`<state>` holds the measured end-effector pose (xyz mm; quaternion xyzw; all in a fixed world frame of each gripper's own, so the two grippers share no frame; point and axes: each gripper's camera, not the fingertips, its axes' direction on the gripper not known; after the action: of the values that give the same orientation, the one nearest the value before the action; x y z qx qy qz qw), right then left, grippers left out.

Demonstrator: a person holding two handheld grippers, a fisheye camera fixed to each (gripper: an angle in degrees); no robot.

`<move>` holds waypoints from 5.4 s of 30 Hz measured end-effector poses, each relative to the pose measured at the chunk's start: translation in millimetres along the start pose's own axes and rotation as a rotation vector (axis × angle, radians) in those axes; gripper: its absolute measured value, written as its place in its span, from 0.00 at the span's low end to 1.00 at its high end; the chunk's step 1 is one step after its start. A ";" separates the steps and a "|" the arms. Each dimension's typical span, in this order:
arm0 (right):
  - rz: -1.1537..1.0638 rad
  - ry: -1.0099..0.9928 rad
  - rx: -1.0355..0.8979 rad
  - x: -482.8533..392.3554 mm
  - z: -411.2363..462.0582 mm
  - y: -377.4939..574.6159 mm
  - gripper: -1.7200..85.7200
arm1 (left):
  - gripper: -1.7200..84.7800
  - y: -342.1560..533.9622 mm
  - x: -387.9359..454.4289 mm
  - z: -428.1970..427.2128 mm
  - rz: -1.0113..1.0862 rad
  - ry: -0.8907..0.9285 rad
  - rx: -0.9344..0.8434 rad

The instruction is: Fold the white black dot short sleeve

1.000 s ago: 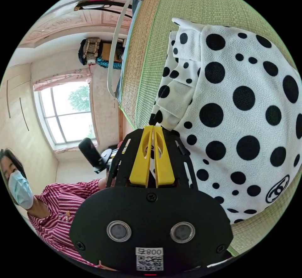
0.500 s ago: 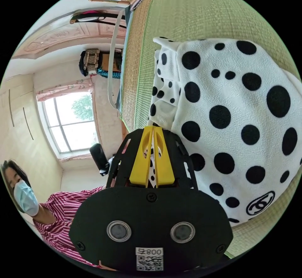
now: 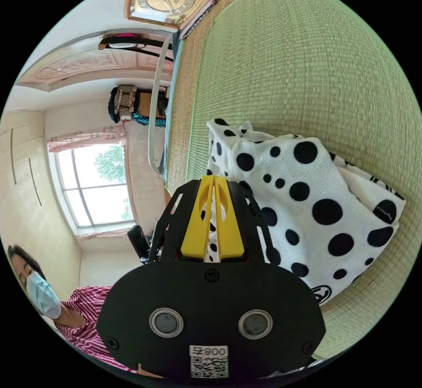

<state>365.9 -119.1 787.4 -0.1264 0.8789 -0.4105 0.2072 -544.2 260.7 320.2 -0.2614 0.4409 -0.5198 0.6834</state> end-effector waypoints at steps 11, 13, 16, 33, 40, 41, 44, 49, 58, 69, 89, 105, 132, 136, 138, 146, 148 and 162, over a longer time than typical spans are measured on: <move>-0.107 -0.058 0.058 -13.2 -71.5 112.6 0.03 | 0.06 -6.8 0.3 -14.7 0.090 0.214 -0.081; -0.068 -0.068 0.074 0.9 -83.3 149.7 0.04 | 0.08 -10.8 8.8 1.2 0.106 0.280 -0.155; 0.004 -0.095 0.110 21.5 -98.1 207.2 0.06 | 0.10 -17.1 7.1 31.0 0.027 0.384 -0.238; 0.194 -0.312 0.187 62.7 -114.5 282.5 0.13 | 0.09 -74.7 -47.8 85.5 -0.296 0.458 -0.313; 0.193 -0.385 0.187 60.8 -123.5 273.8 0.13 | 0.07 -82.1 -60.4 72.1 -0.306 0.487 -0.299; 0.192 -0.391 0.189 59.8 -125.5 273.3 0.13 | 0.06 -81.9 -62.1 69.1 -0.315 0.497 -0.291; 0.187 -0.412 0.197 57.3 -132.9 273.8 0.13 | 0.06 -80.6 -64.6 60.8 -0.329 0.522 -0.271; 0.185 -0.424 0.205 52.2 -144.2 273.6 0.13 | 0.05 -79.3 -62.8 49.5 -0.320 0.562 -0.254; 0.190 -0.510 0.217 48.0 -152.2 269.9 0.14 | 0.05 -74.5 -54.7 43.2 -0.323 0.643 -0.248; 0.202 -0.572 0.229 43.5 -158.7 266.4 0.11 | 0.05 -52.9 -46.3 46.2 -0.346 0.669 -0.220; 0.187 -0.499 0.202 29.4 -172.4 254.9 0.04 | 0.08 -5.4 -83.4 -73.2 -0.217 0.324 0.029; 0.202 -0.467 0.185 25.9 -154.5 248.0 0.04 | 0.12 -13.8 -69.1 -12.4 -0.135 0.261 -0.125; 0.193 -0.458 0.185 21.3 -90.4 289.1 0.04 | 0.05 56.3 -28.2 -10.9 -0.129 0.449 -0.061; 0.151 -0.460 0.194 7.9 -83.7 309.0 0.04 | 0.05 70.2 -17.2 -22.0 -0.102 0.525 -0.012; 0.124 -0.467 0.207 -0.3 -84.0 319.5 0.04 | 0.05 78.3 -9.1 -32.0 -0.080 0.575 0.031; -0.045 -0.499 0.314 -50.6 -105.4 380.0 0.04 | 0.05 94.7 25.1 -63.0 0.033 0.700 0.135; -0.084 -0.499 0.336 -63.8 -109.0 394.3 0.04 | 0.05 97.3 34.3 -66.4 0.062 0.722 0.145; -0.245 -0.477 0.484 -137.0 -110.8 504.3 0.04 | 0.05 106.6 86.8 -50.5 0.226 0.804 0.136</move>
<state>408.6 327.0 496.7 -0.2706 0.6615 -0.5873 0.3797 -531.0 218.6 180.6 0.0579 0.6629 -0.5303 0.5253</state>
